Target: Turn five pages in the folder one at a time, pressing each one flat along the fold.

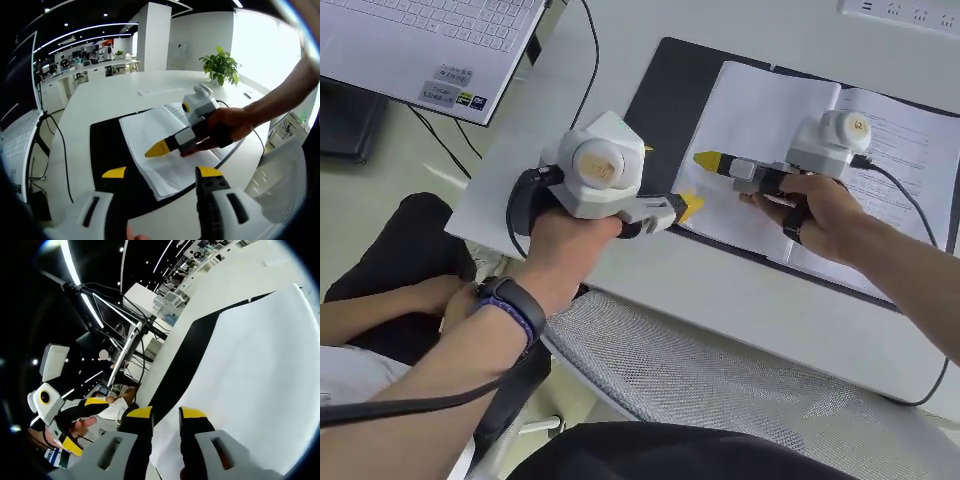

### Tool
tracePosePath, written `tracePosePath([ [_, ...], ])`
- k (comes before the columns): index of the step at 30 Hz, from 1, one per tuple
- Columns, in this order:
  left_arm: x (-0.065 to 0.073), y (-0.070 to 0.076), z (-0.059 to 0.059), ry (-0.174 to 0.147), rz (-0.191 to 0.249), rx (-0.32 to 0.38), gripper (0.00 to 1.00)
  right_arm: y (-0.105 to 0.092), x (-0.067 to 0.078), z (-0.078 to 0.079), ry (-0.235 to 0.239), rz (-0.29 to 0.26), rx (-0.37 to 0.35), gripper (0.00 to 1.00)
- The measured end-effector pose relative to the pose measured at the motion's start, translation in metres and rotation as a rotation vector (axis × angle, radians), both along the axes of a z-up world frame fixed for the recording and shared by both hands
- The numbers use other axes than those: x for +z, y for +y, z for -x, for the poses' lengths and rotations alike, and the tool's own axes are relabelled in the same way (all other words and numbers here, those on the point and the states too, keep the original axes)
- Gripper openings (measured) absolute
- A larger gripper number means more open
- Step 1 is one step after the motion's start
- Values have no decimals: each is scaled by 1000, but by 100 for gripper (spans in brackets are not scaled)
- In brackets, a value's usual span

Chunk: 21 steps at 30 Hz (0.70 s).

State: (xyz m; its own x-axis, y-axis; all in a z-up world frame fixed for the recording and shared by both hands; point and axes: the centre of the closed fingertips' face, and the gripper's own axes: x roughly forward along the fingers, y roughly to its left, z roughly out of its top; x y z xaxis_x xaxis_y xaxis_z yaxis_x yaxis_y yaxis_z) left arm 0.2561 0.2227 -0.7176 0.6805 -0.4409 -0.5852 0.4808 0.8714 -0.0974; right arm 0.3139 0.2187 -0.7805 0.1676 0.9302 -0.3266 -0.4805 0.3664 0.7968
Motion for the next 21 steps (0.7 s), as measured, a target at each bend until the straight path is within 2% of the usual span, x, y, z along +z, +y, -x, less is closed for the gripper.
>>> tracePosePath([
  [5, -7, -9, -7, 7, -5, -25, 42, -7, 11, 0, -34, 12, 0, 21],
  [9, -17, -16, -11, 26, -25, -57, 37, -14, 20, -2, -57, 19, 1, 23],
  [16, -30, -18, -11, 44, -51, -91, 28, -30, 30, -9, -93, 26, -13, 24],
  [21, -44, -19, -7, 80, -69, -95, 25, -44, 32, -13, -101, 32, -30, 24],
])
